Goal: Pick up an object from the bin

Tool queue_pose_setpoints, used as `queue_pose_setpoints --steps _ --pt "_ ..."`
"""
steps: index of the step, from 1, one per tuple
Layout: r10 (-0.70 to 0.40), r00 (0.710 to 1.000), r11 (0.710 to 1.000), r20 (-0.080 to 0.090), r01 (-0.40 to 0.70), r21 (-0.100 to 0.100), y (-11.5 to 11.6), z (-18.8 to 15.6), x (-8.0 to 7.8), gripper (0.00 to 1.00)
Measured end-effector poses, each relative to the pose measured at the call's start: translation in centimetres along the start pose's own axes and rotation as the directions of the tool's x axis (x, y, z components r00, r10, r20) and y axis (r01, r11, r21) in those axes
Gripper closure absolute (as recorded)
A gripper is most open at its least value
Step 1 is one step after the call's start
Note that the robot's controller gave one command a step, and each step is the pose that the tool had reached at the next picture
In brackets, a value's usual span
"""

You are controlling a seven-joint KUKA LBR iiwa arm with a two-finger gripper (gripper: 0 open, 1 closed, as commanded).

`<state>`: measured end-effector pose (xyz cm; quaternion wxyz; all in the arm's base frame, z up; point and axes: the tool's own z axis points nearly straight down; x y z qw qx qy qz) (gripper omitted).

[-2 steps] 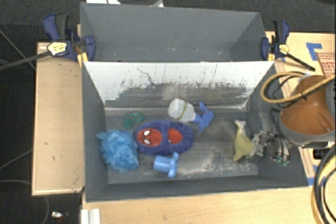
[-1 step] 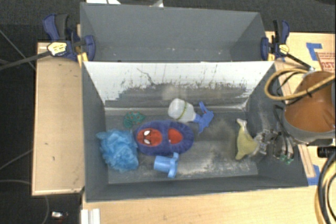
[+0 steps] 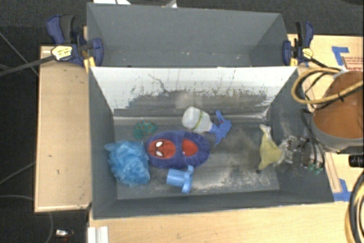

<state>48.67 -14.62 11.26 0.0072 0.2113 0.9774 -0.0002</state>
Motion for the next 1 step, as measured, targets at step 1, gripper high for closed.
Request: queue_pose_setpoints --steps 1 --pt "-0.002 1.000 1.000 -0.009 0.002 0.001 -0.03 -2.45 0.15 1.00"
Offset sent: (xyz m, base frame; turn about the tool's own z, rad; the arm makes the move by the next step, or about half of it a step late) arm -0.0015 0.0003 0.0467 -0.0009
